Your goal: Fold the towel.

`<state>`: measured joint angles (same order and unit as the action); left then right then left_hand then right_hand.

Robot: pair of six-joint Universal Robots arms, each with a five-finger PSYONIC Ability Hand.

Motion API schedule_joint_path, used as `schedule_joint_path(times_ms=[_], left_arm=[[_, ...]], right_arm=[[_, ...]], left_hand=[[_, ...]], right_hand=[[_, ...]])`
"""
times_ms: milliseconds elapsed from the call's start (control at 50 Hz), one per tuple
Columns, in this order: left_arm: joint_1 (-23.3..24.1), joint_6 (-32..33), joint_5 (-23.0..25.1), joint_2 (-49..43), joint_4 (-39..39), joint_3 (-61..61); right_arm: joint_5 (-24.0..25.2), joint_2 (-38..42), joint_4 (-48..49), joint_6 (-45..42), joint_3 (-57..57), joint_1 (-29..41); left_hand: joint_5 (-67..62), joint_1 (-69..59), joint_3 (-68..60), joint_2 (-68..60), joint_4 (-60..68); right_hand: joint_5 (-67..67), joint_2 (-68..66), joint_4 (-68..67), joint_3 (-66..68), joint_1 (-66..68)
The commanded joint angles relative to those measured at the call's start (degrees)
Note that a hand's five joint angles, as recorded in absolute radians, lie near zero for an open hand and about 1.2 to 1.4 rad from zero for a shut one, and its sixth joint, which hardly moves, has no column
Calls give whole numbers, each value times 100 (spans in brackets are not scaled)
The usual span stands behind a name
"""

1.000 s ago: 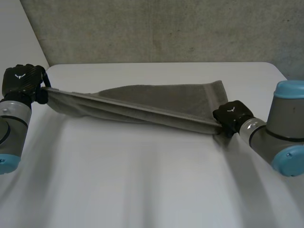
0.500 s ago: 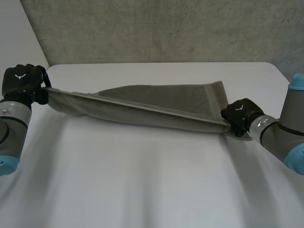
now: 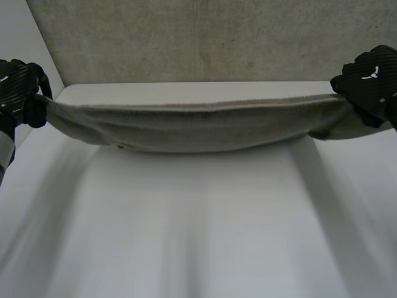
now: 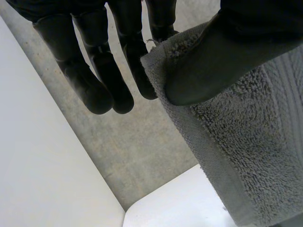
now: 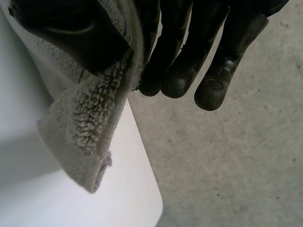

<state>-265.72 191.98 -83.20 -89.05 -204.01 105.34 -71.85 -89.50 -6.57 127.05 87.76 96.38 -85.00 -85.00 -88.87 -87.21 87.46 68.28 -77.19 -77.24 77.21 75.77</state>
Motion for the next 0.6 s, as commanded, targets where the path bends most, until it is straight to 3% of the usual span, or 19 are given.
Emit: schedule_joint_path(times_ms=[20, 180, 320, 500, 600], left_arm=[[-85, 50, 164, 837, 547, 426], [-68, 50, 225, 652, 670, 566], [-24, 234, 217, -121, 784, 312], [20, 525, 217, -526, 652, -242], [318, 525, 85, -1726, 687, -1312]], right_arm=[[339, -401, -1127, -585, -13, -392], [769, 223, -1681, -1112, -101, -595], [673, 1206, -1769, -1253, -557, -568], [708, 1664, -1690, -1209, -1191, -524], [349, 2576, -1646, -1244, -2112, -235]], left_hand=[[1500, 500, 887, 721, -746], [1500, 500, 887, 721, -746], [1500, 500, 887, 721, -746], [1500, 500, 887, 721, -746], [1500, 500, 887, 721, -746]], right_hand=[[172, -281, -276, 279, 423], [172, -281, -276, 279, 423], [172, -281, -276, 279, 423], [172, -281, -276, 279, 423], [172, -281, -276, 279, 423]])
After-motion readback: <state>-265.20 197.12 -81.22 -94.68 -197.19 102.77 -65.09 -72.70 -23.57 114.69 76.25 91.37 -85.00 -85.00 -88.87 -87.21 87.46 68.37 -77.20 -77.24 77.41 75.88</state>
